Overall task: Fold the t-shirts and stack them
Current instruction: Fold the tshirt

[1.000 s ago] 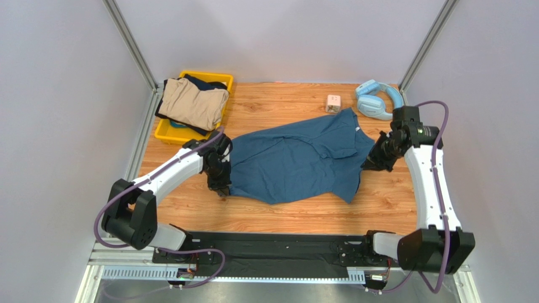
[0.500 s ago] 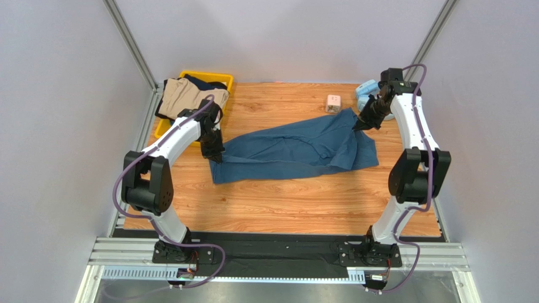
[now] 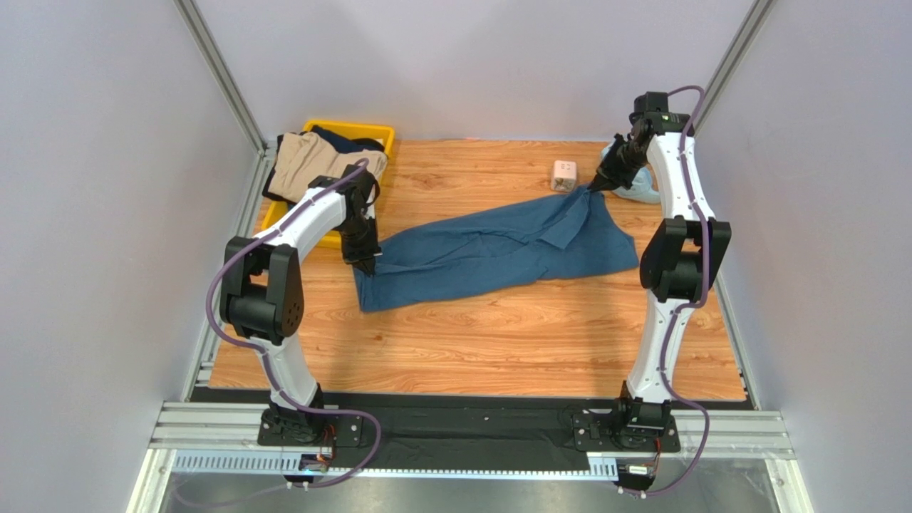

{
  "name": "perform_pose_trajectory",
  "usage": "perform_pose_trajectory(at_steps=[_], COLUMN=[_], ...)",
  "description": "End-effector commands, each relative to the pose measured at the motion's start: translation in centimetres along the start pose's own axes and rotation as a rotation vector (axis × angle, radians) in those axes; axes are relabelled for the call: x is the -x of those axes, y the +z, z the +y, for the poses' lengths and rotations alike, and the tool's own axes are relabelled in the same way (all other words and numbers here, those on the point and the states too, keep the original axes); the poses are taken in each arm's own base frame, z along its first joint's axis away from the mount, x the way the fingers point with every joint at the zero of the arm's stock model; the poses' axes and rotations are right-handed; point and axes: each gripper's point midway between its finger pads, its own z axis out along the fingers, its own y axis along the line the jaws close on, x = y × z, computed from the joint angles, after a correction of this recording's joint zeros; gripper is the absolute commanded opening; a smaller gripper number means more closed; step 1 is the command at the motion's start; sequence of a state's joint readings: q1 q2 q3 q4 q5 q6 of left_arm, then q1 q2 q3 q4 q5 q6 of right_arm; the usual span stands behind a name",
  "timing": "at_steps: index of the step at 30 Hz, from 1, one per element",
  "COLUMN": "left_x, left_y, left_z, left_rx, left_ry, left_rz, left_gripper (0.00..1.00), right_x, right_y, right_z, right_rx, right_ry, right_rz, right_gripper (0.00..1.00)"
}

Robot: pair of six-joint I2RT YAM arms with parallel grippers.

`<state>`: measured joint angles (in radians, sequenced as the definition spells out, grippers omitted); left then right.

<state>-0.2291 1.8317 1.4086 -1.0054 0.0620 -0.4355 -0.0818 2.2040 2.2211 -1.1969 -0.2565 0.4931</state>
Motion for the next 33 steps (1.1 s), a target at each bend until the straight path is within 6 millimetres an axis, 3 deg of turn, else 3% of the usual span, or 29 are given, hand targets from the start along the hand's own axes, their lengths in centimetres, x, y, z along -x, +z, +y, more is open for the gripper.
perform_pose_trajectory(at_steps=[1,13,26,29,30,33], left_x=[0.2,-2.2,-2.9,-2.8,-2.9,-2.9], left_y=[-0.9,-0.4,0.9,1.5,1.6,1.5], left_z=[0.6,2.0,3.1,3.1,3.1,3.0], left_rx=[0.018,0.061,0.088,0.096,0.098,0.094], left_ry=[0.029,0.036,0.024,0.022,0.020,0.015], left_rz=[0.004,0.074,0.121,0.136,0.142,0.140], left_gripper=[0.00,0.00,0.00,0.12,0.13,0.26], right_x=[0.5,0.8,-0.3,-0.9,-1.4,-2.1], right_y=[0.0,1.5,4.4,5.5,6.0,7.3], right_z=[0.4,0.4,-0.1,0.1,0.1,-0.3], right_rx=[0.020,0.030,0.035,0.039,0.042,0.012], right_ry=[0.005,0.008,0.046,0.059,0.086,0.171], right_rz=[0.005,0.008,0.069,0.095,0.113,0.131], right_gripper=[0.00,0.00,0.00,0.03,0.12,0.14])
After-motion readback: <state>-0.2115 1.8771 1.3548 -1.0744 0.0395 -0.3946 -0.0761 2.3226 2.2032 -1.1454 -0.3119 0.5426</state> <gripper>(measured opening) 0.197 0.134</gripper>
